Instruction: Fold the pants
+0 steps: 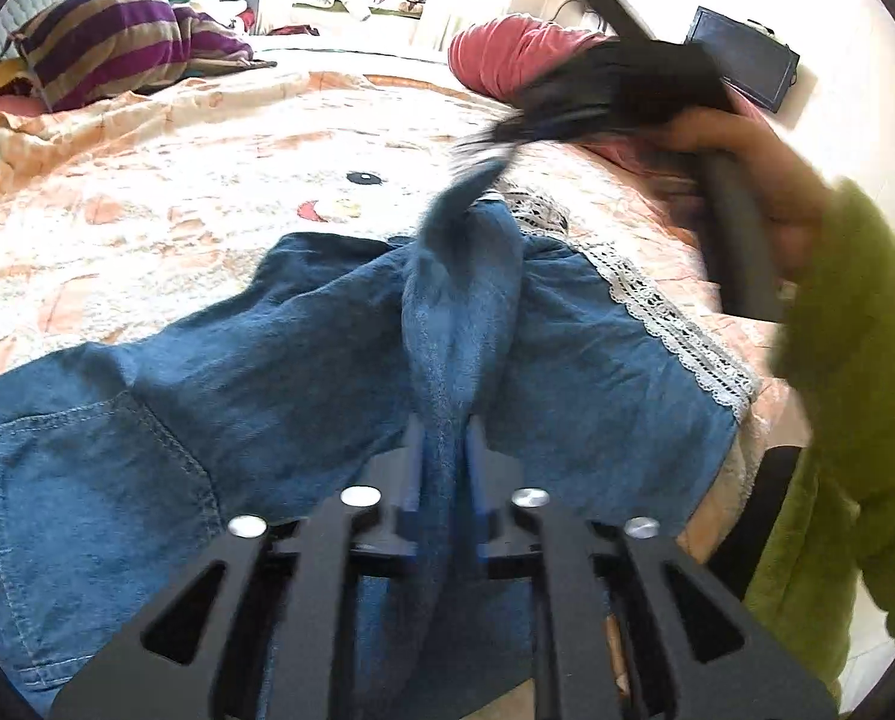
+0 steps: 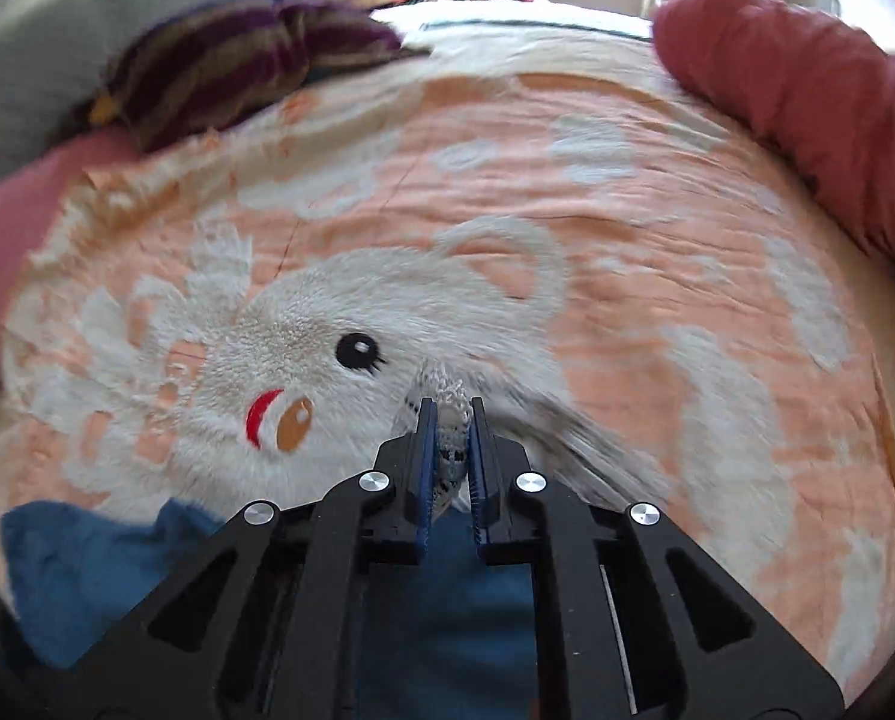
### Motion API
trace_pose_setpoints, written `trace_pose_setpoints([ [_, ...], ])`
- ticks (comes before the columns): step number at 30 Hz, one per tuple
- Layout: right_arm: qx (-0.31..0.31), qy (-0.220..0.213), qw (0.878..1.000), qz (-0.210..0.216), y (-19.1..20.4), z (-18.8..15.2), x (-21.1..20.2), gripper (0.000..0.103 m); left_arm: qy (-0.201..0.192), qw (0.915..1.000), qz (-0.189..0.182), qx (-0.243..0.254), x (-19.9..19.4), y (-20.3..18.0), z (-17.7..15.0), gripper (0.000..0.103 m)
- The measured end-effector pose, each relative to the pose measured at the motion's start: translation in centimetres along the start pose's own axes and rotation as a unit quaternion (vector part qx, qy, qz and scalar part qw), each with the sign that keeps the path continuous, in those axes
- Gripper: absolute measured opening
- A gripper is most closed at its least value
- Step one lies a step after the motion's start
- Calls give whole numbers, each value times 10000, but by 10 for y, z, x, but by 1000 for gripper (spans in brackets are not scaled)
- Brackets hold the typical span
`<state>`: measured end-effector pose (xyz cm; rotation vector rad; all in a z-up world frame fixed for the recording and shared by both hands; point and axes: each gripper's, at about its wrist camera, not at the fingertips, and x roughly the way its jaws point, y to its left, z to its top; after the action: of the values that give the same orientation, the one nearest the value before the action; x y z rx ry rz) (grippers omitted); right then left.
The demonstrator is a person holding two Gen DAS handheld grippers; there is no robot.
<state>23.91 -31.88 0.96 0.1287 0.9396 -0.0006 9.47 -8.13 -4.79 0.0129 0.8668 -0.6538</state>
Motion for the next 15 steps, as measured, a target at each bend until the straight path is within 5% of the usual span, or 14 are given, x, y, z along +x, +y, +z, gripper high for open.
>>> trace_pose_setpoints([
  [5,433,-273,9986,121,-49,-34,-59,5,-87,9998,136,98,3,-3,5,26],
  [6,510,-296,9982,129,-58,-43,-67,5,-96,9996,179,185,1,-5,5,6],
  [7,598,-311,9976,137,-66,-51,-74,5,-112,9993,237,284,0,-6,7,3],
  [15,1088,-188,9932,361,-97,-120,-107,5,-126,9940,235,1059,-24,-25,-5,3],
])
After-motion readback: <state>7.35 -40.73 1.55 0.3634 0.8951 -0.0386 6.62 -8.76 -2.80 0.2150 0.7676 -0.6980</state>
